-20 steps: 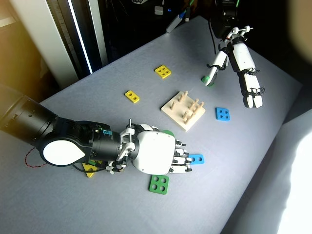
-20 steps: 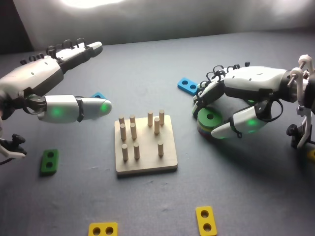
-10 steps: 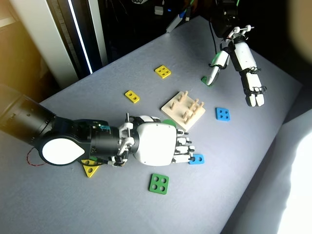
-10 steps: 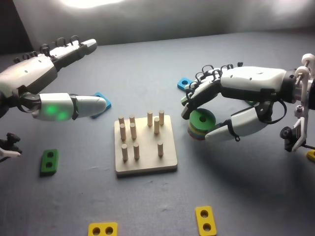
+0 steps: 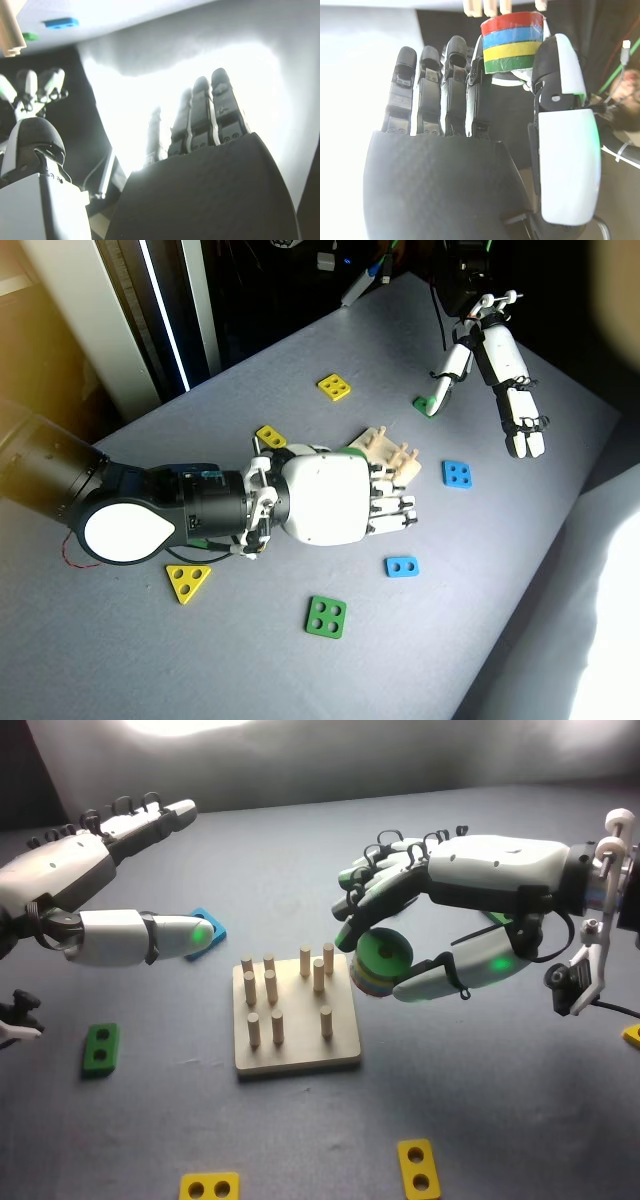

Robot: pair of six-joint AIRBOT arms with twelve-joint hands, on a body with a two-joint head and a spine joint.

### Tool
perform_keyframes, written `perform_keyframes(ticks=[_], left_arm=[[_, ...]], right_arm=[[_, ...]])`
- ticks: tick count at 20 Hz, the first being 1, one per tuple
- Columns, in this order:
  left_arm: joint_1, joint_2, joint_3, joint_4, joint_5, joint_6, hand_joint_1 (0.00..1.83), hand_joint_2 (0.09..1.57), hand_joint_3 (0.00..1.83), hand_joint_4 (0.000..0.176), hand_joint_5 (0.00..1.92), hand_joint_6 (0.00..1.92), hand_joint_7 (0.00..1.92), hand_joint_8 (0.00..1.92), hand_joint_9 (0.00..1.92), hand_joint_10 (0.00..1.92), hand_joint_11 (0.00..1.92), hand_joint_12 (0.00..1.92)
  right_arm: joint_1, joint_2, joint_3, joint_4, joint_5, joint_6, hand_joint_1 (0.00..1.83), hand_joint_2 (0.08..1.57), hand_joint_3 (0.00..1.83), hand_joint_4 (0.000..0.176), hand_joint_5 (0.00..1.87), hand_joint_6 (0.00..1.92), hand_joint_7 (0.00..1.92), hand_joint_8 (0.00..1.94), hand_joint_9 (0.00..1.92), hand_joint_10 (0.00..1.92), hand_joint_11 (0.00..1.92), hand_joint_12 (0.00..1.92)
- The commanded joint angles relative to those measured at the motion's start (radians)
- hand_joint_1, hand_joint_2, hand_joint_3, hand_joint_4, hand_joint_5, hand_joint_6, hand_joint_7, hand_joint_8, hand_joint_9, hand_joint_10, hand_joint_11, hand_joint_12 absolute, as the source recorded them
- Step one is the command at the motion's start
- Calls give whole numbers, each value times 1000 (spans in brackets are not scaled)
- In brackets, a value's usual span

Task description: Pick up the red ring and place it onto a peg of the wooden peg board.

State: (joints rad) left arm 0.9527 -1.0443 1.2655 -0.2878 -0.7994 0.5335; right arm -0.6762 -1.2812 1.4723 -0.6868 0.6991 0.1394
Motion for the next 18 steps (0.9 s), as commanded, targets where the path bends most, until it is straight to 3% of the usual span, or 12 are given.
perform_keyframes(ticks=[1,3,11,12,13,14,15,16,18], left_arm=[[-6,3,9,-4,-117,-4,468,1021,7,171,45,1,0,0,0,0,0,0],[-9,1,10,-3,-115,-4,462,1026,7,165,37,0,0,0,0,0,0,0],[-13,-2,13,2,-107,-2,477,985,0,176,69,9,0,0,0,0,0,0],[-14,-2,13,2,-107,-2,451,977,0,160,60,4,0,0,0,0,0,0],[-14,-1,13,2,-107,-2,435,958,0,124,54,1,0,0,0,0,0,0],[-15,-1,13,2,-107,-2,422,957,0,103,47,0,0,0,0,0,0,0],[-15,-1,13,3,-106,-2,414,956,0,105,49,1,0,0,0,0,0,0],[-16,-1,13,3,-106,-2,421,971,0,127,61,6,0,0,0,0,0,0],[-18,-2,13,6,-104,-2,415,963,0,147,63,6,3,1,0,0,0,0]], right_arm=[[17,-1,-7,39,109,16,1088,1246,0,0,735,1368,481,4,204,12,0,235],[22,-3,-10,28,114,22,1088,1243,0,0,738,1361,494,5,232,23,0,418],[62,-41,-13,-91,114,73,1044,1173,0,7,865,1183,594,17,346,62,0,896],[70,-46,-13,-115,110,82,1055,1175,1,0,862,1185,594,14,348,59,0,910],[77,-51,-13,-134,107,87,1071,1164,0,0,885,1148,618,20,374,64,0,920],[81,-54,-12,-146,104,91,1104,1140,0,0,929,1076,639,18,392,57,0,804],[88,-61,-12,-164,99,94,1125,1129,0,0,950,1041,654,15,409,52,0,823],[90,-64,-12,-172,97,96,1133,1130,0,0,946,1045,649,8,417,45,0,909],[95,-70,-11,-185,91,98,1144,1136,1,0,933,1065,660,6,408,24,0,581]])
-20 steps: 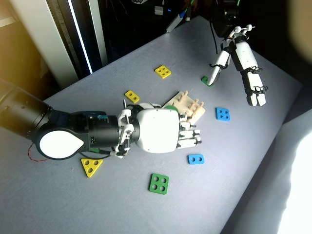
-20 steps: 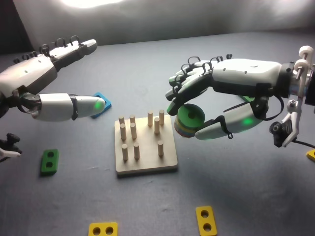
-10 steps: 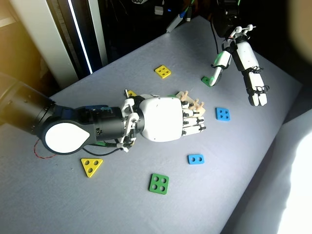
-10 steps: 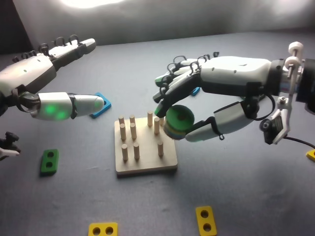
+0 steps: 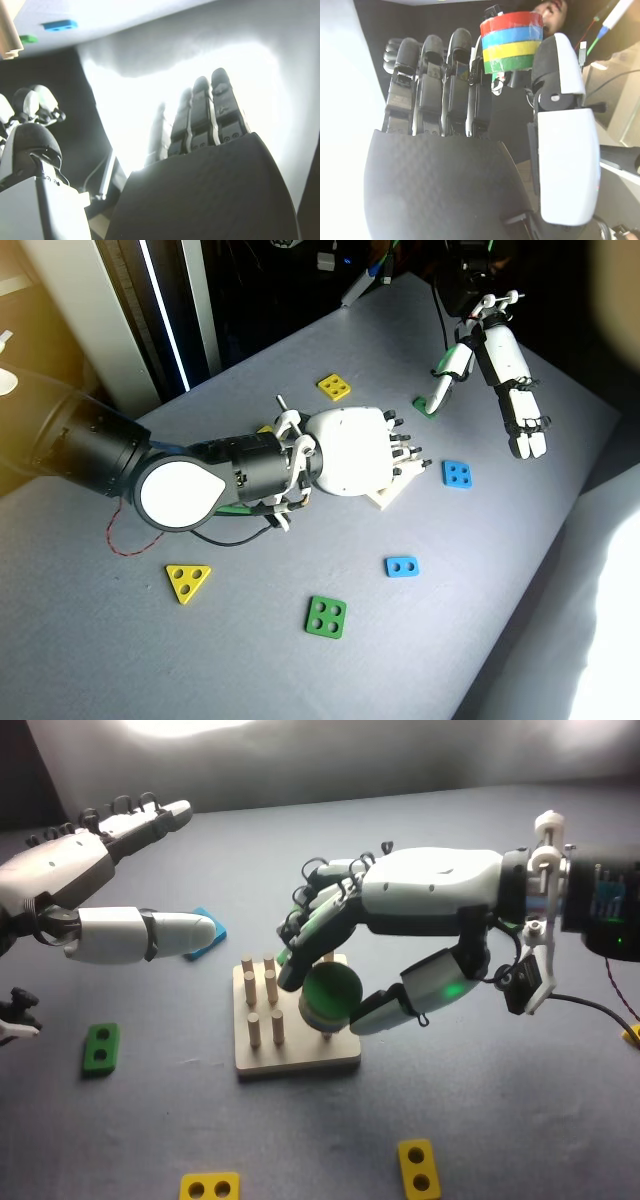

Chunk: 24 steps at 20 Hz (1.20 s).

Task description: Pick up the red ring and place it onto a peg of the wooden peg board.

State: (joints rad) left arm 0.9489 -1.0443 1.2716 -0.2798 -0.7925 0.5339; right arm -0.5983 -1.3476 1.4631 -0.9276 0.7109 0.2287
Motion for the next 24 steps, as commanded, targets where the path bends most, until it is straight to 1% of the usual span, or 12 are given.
perform_keyframes(ticks=[1,2,3,5,8,13,14,16,17,20,21,24], left_arm=[[-15,-2,7,-2,-111,-3,412,961,0,147,60,4,3,1,0,0,0,0],[-17,-3,8,0,-109,-3,410,963,0,147,54,1,0,0,0,0,0,0],[-18,-4,8,1,-109,-3,411,968,0,160,56,2,0,0,0,0,0,0],[-19,-4,8,2,-108,-3,419,976,1,159,56,2,0,0,0,0,0,0],[-23,-5,8,4,-108,-3,422,978,1,151,52,0,0,0,0,0,0,0],[-26,-6,8,7,-107,-3,439,984,3,159,52,0,0,0,0,0,0,0],[-27,-6,8,8,-106,-3,428,973,0,137,52,0,0,0,0,0,0,0],[-29,-6,9,9,-106,-3,424,966,0,134,50,0,0,0,0,0,0,0],[-29,-6,9,9,-106,-3,419,973,0,128,54,2,0,0,0,0,0,0],[-29,-5,9,9,-106,-3,438,965,0,135,61,4,0,0,0,0,0,0],[-30,-6,9,9,-106,-3,441,963,0,144,62,4,0,0,0,0,0,0],[-30,-6,9,9,-106,-3,431,965,0,149,58,1,0,0,0,0,0,0]], right_arm=[[18,-5,-1,53,77,8,1145,1139,1,0,925,1077,646,12,404,18,0,703],[19,-6,0,51,73,8,1151,1131,0,0,943,1050,650,11,420,20,0,834],[19,-7,1,50,71,8,1152,1128,0,0,948,1043,655,12,420,19,0,861],[20,-9,4,46,63,8,1150,1132,0,0,941,1054,645,6,411,12,0,949],[22,-11,10,33,46,8,1149,1131,0,0,942,1052,657,6,413,7,0,844],[27,-17,17,18,28,8,1150,1130,1,0,943,1050,661,4,414,5,0,805],[27,-18,18,14,24,8,1121,1139,2,0,927,1080,646,5,408,2,0,733],[27,-21,19,10,18,8,1113,1140,0,0,927,1080,632,1,415,4,0,716],[26,-25,24,5,18,15,1136,1141,0,0,925,1078,623,13,421,5,0,885],[26,-32,28,-14,16,32,1133,1142,0,0,920,1086,626,7,435,8,0,1101],[26,-34,28,-22,13,34,1140,1142,0,0,921,1085,625,5,426,4,0,1062],[25,-39,29,-42,2,41,1139,1130,0,0,945,1050,635,5,402,4,0,924]])
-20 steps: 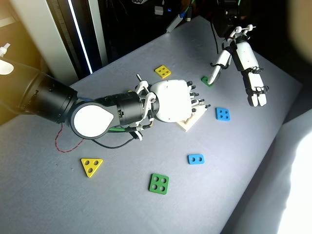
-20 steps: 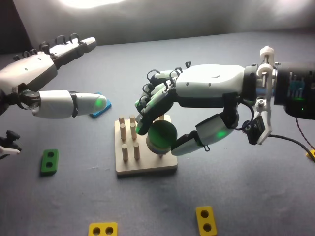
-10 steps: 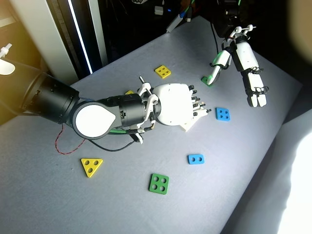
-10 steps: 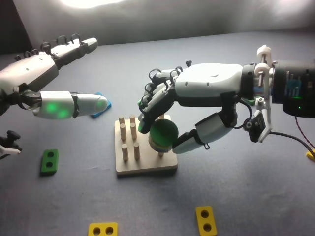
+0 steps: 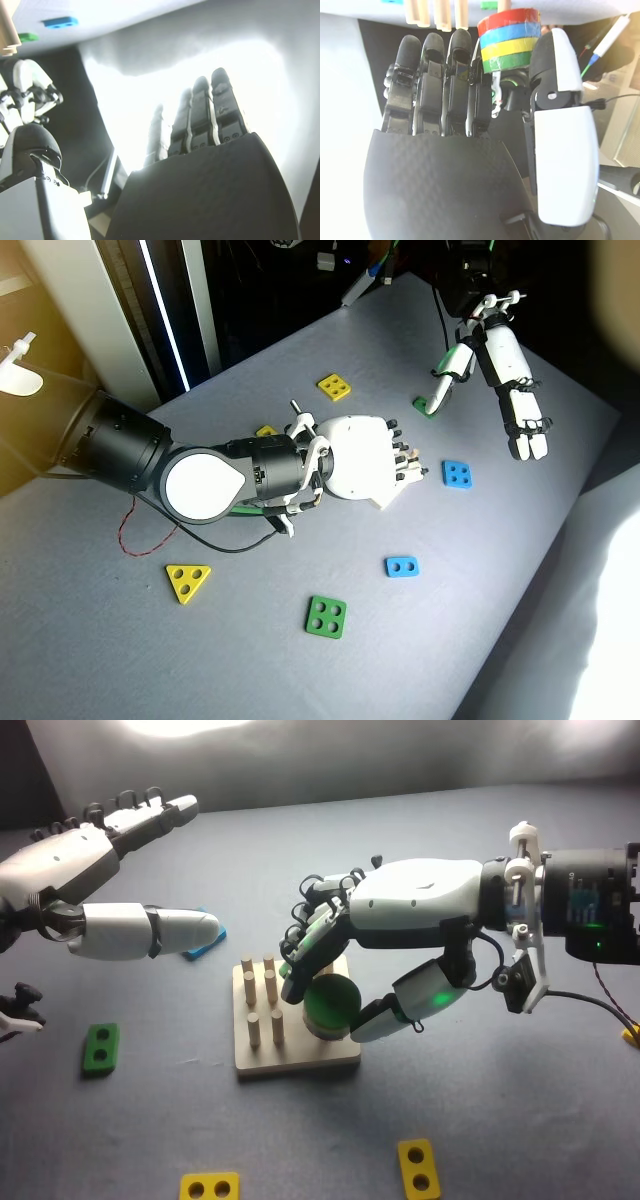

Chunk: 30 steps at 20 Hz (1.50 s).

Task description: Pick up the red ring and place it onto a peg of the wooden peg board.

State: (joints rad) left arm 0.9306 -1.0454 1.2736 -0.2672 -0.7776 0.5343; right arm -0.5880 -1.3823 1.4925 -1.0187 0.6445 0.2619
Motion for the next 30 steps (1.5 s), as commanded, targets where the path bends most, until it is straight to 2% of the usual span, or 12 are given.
perform_keyframes(ticks=[1,4,5,12,17,20,24,25,26,27,29,30], left_arm=[[-12,-5,7,-3,-121,-3,431,957,0,151,61,2,0,0,0,0,0,0],[-12,-5,7,-3,-119,-3,429,959,0,153,68,4,0,0,0,0,0,0],[-12,-5,7,-2,-119,-3,428,960,0,143,60,1,0,0,0,0,0,0],[-12,-4,8,1,-116,-3,421,961,0,154,59,1,0,0,0,0,0,0],[-12,-5,9,3,-113,-3,417,963,0,140,56,0,0,0,0,0,0,0],[-12,-5,9,3,-113,-3,439,962,0,158,67,4,0,0,0,0,0,0],[-12,-5,9,2,-113,-3,426,958,0,153,69,3,0,0,0,0,0,0],[-12,-5,9,2,-113,-3,427,961,1,154,68,3,0,0,0,0,0,0],[-12,-5,9,2,-113,-3,425,961,1,156,65,1,0,0,0,0,0,0],[-12,-5,9,2,-113,-3,406,962,1,152,56,0,0,0,0,0,0,0],[-12,-4,9,2,-113,-3,411,958,0,148,57,2,0,0,0,0,0,0],[-12,-4,9,1,-113,-3,403,961,1,153,56,1,0,0,0,0,0,0]], right_arm=[[14,-6,1,46,66,10,1149,1125,0,0,955,1032,639,5,390,7,0,862],[11,-13,8,32,61,21,1151,1129,1,0,945,1044,634,1,373,1,0,857],[10,-13,9,29,58,22,1151,1128,1,0,945,1045,633,1,373,1,0,858],[4,-23,25,25,46,25,1119,1161,2,0,884,1142,606,2,392,6,0,997],[4,-27,31,15,37,26,1123,1158,0,0,892,1130,611,4,401,8,0,988],[2,-33,35,8,37,36,1126,1158,0,0,891,1128,606,1,401,7,0,1023],[2,-33,35,3,38,39,1039,1179,5,0,837,1205,546,14,376,2,0,972],[2,-33,35,1,37,39,991,1080,0,8,566,673,478,2,349,4,0,939],[3,-33,35,1,37,39,922,992,0,41,375,259,336,0,280,0,0,759],[3,-33,35,1,37,39,887,949,0,50,289,92,255,1,239,3,0,647],[5,-33,35,-2,37,38,770,870,0,84,27,3,24,0,22,1,0,62],[5,-33,35,-3,37,38,751,850,0,87,5,0,4,0,4,0,0,12]])
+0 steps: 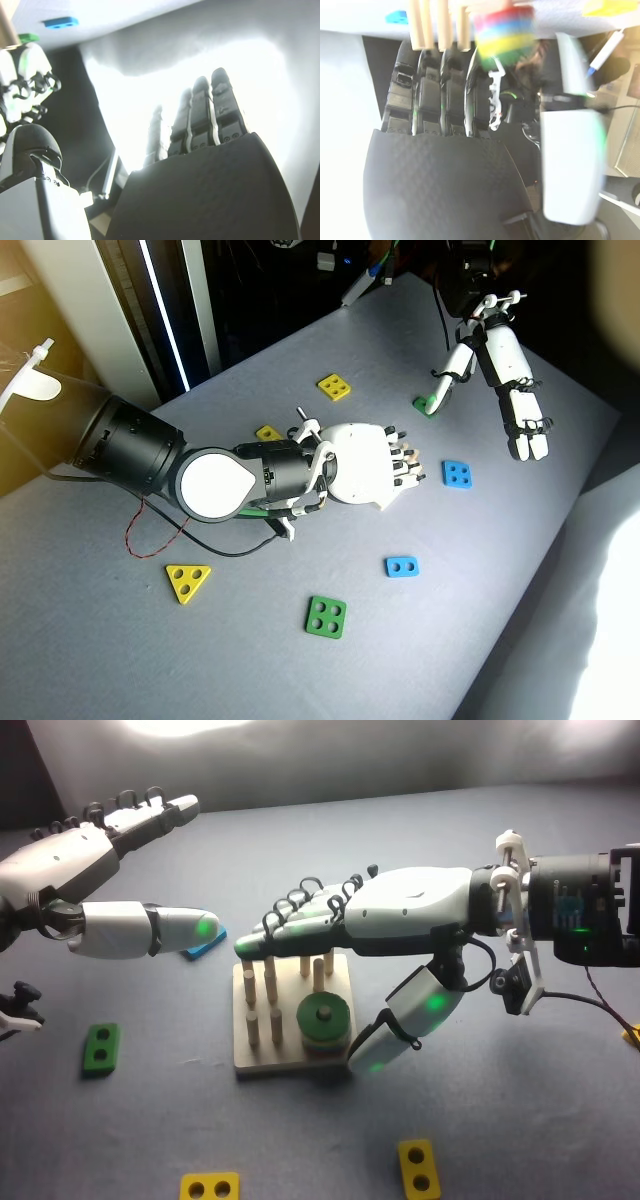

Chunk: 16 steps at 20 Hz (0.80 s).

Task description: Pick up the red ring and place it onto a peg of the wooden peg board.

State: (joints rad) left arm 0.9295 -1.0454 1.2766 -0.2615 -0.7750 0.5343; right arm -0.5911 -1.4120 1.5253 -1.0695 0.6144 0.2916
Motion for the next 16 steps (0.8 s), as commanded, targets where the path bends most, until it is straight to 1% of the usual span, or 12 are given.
perform_keyframes(ticks=[1,3,4,6,7,8,10,11,12,13,14,16], left_arm=[[-10,-3,6,-6,-116,-3,407,955,0,155,55,1,0,0,0,0,0,0],[-4,1,4,-10,-121,-3,416,962,2,150,53,1,0,0,0,0,0,0],[3,7,1,-16,-128,-3,418,962,2,146,53,1,0,0,0,0,0,0],[25,25,-11,-35,-154,-4,413,958,0,143,57,2,0,0,0,0,0,0],[32,33,-17,-44,-170,-4,407,976,7,135,50,0,0,0,0,0,0,0],[35,38,-21,-49,-182,-4,410,981,9,147,46,0,0,0,0,0,0,0],[37,54,-38,-56,-220,-4,433,987,8,140,61,6,2,1,0,0,0,0],[38,65,-50,-56,-244,-4,434,981,5,134,55,3,0,0,0,0,0,0],[40,77,-62,-56,-268,-4,424,989,6,129,51,1,0,0,0,0,0,0],[45,93,-78,-56,-301,-4,424,989,6,129,51,1,0,0,0,0,0,0],[49,105,-89,-57,-323,-4,435,1006,13,143,44,0,0,0,0,0,0,0],[67,147,-130,-62,-405,-4,451,1044,24,133,26,0,0,0,0,0,0,0]], right_arm=[[8,-4,1,47,67,9,757,820,0,93,0,0,0,0,0,0,0,2],[7,-3,0,47,72,9,743,793,0,93,0,0,0,0,0,0,0,0],[5,-1,-1,53,77,8,747,778,0,120,0,0,0,0,0,0,0,0],[-11,25,-5,136,102,-25,733,796,0,136,0,0,0,0,0,0,0,0],[-25,45,-10,202,115,-55,767,789,0,111,0,0,0,0,0,0,0,0],[-37,67,-20,261,123,-91,816,832,0,101,0,0,0,0,0,0,0,0],[-73,136,-58,438,156,-202,825,783,0,101,0,0,0,0,0,0,0,0],[-95,174,-79,546,194,-256,763,848,5,134,0,0,0,0,0,0,0,0],[-117,203,-96,629,230,-302,649,860,10,147,0,0,0,0,0,0,0,0],[-138,238,-119,720,281,-352,649,860,10,147,0,0,0,0,0,0,0,0],[-151,261,-134,767,311,-379,550,895,26,104,0,0,0,0,0,0,0,0],[-184,327,-187,896,416,-456,464,914,33,128,0,0,0,0,0,0,0,0]])
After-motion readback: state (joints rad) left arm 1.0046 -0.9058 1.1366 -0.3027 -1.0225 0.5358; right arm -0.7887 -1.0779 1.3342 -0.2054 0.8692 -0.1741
